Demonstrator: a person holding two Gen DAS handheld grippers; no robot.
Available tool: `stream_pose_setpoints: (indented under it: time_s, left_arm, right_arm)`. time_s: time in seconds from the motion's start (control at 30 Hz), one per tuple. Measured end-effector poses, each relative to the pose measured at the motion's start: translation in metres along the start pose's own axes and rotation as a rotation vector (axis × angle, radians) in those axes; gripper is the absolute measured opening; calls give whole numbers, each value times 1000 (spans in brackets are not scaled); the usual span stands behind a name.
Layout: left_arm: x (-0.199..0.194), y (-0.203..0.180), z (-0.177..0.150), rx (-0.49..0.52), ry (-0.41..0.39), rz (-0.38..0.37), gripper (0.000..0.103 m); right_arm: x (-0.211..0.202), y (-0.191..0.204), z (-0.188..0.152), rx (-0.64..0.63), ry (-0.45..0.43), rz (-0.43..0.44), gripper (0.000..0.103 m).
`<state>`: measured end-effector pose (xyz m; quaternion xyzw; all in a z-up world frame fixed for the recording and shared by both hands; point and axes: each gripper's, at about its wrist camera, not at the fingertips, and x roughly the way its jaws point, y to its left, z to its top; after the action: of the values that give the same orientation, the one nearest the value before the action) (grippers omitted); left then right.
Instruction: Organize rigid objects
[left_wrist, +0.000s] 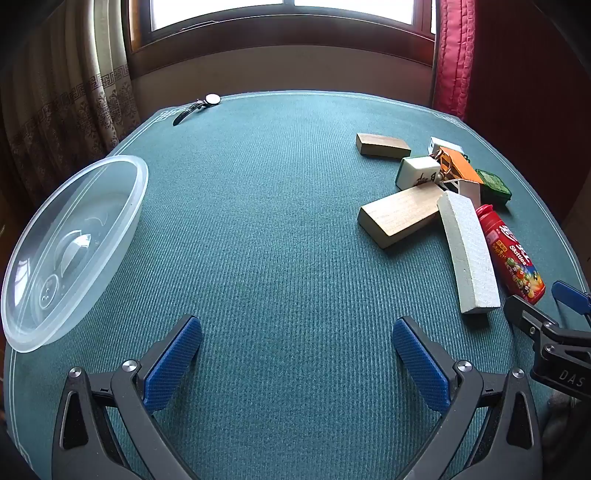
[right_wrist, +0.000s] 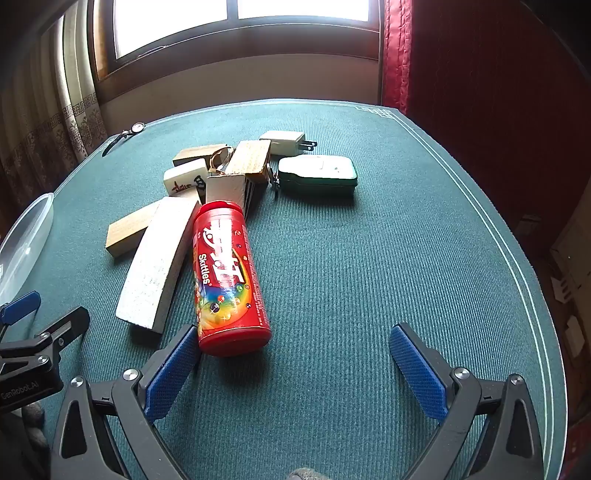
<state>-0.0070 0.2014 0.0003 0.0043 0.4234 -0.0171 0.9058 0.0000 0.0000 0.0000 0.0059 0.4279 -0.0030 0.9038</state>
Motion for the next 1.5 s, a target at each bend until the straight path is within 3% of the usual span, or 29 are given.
stream_pose_setpoints:
  time_s: [1.5]
  left_arm:
    - [1, -1, 5, -9, 24, -10, 103]
  right_arm:
    - [-3, -1, -3, -39, 17, 16, 103]
